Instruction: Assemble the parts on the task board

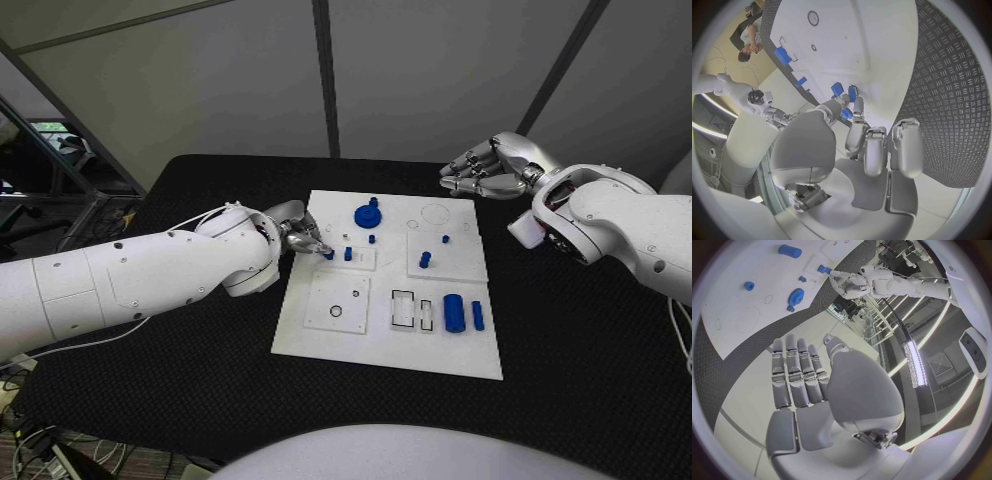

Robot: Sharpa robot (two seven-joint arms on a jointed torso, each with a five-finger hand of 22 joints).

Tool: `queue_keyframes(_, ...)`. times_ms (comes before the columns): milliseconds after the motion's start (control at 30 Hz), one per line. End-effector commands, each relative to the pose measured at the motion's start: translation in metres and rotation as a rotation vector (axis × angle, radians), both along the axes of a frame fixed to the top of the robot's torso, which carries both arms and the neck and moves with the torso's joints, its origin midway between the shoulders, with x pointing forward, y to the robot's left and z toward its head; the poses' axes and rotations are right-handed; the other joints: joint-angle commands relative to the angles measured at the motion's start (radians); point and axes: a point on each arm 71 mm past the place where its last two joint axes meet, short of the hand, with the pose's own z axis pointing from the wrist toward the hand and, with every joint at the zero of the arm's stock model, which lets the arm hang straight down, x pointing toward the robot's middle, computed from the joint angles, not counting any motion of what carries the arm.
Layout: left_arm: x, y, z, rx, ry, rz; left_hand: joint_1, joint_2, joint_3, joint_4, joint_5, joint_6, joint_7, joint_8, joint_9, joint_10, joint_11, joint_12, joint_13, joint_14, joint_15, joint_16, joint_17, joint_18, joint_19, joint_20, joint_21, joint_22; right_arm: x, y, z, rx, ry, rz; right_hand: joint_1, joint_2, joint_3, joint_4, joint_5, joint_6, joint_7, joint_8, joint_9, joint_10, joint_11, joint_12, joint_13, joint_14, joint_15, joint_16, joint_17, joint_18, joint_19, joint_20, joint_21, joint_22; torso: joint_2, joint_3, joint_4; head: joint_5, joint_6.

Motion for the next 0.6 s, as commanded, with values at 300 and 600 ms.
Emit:
queue_keyframes(300,0.0042,-0.0023,0.0010,0.029,-0.013,-0.003,0.034,0.030,0.006,0.000,0.003,0.015,-0.007,0.003,0.155,0.006,0.001,0.005,-0.001,0.102,-0.003,0.002,0.263,-0.029,0.061,-0.006,0.002,0.198,0.0000,0.0010,0.0017,0.003,-0.009,0.006,-0.003,0.005,0.003,-0.002,0.004,-0.006,0.001,0.000,0.000,-0.009,0.000,0.002,-0.001,-0.005,-0.001,-0.002,-0.001,0.006,0.006,0.002,-0.005,-0.001,0.000,-0.0003,0.0003,-0.002,0.000)
queue_keyframes(600,0.0044,-0.0027,0.0007,0.041,-0.007,-0.012,0.034,0.030,0.006,0.000,0.003,0.015,-0.007,0.003,0.155,0.006,0.001,0.004,-0.002,0.102,-0.002,0.002,0.263,-0.030,0.061,-0.006,0.003,0.198,0.0000,0.0011,0.0016,0.002,-0.008,0.006,-0.003,0.005,0.003,-0.002,0.004,-0.006,0.001,0.000,0.000,-0.009,0.000,0.002,-0.001,-0.005,-0.001,-0.002,-0.001,0.006,0.006,0.002,-0.005,-0.001,0.001,-0.0007,-0.0001,-0.002,0.000)
